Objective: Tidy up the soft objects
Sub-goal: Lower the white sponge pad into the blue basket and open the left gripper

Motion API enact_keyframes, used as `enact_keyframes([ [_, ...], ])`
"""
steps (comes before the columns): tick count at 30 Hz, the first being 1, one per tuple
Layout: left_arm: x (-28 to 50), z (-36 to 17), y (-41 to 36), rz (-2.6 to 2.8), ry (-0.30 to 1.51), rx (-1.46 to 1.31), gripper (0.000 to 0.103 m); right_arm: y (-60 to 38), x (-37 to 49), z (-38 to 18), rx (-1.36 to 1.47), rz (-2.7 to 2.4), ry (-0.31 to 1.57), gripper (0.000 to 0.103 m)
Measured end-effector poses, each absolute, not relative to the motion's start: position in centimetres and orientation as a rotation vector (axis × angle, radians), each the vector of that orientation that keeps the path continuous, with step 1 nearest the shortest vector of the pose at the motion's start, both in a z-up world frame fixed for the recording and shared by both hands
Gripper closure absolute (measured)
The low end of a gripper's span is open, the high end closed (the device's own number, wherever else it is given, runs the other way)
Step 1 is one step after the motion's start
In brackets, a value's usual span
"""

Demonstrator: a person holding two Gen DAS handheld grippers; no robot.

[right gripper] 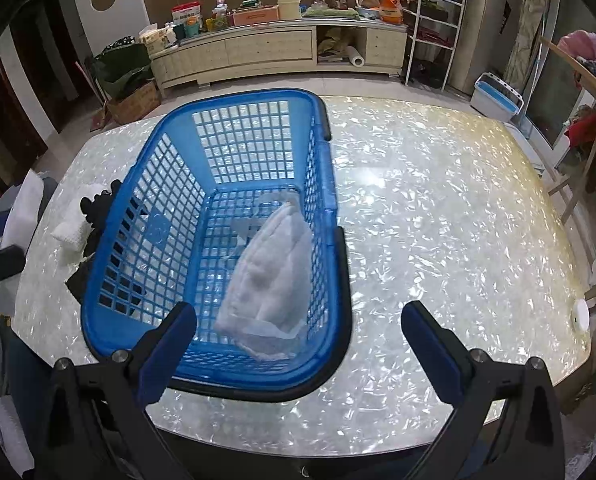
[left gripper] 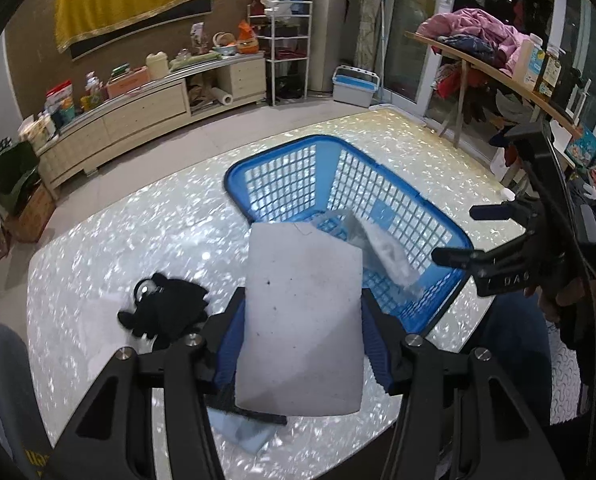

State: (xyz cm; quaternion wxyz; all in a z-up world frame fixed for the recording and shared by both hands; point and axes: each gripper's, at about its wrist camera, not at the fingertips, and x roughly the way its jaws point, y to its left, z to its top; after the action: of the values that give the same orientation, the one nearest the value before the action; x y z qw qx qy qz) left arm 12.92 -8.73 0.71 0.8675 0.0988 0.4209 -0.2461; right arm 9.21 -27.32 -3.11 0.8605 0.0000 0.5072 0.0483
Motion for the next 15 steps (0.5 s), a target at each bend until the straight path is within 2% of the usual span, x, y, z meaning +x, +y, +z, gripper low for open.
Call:
enact_keyframes([
  [15,18.9,-1.8,-14.5,-0.591,0.928,0.326,0.051,-29.5,11.6,-5.0,0.035,0.103,1.105,0.000],
])
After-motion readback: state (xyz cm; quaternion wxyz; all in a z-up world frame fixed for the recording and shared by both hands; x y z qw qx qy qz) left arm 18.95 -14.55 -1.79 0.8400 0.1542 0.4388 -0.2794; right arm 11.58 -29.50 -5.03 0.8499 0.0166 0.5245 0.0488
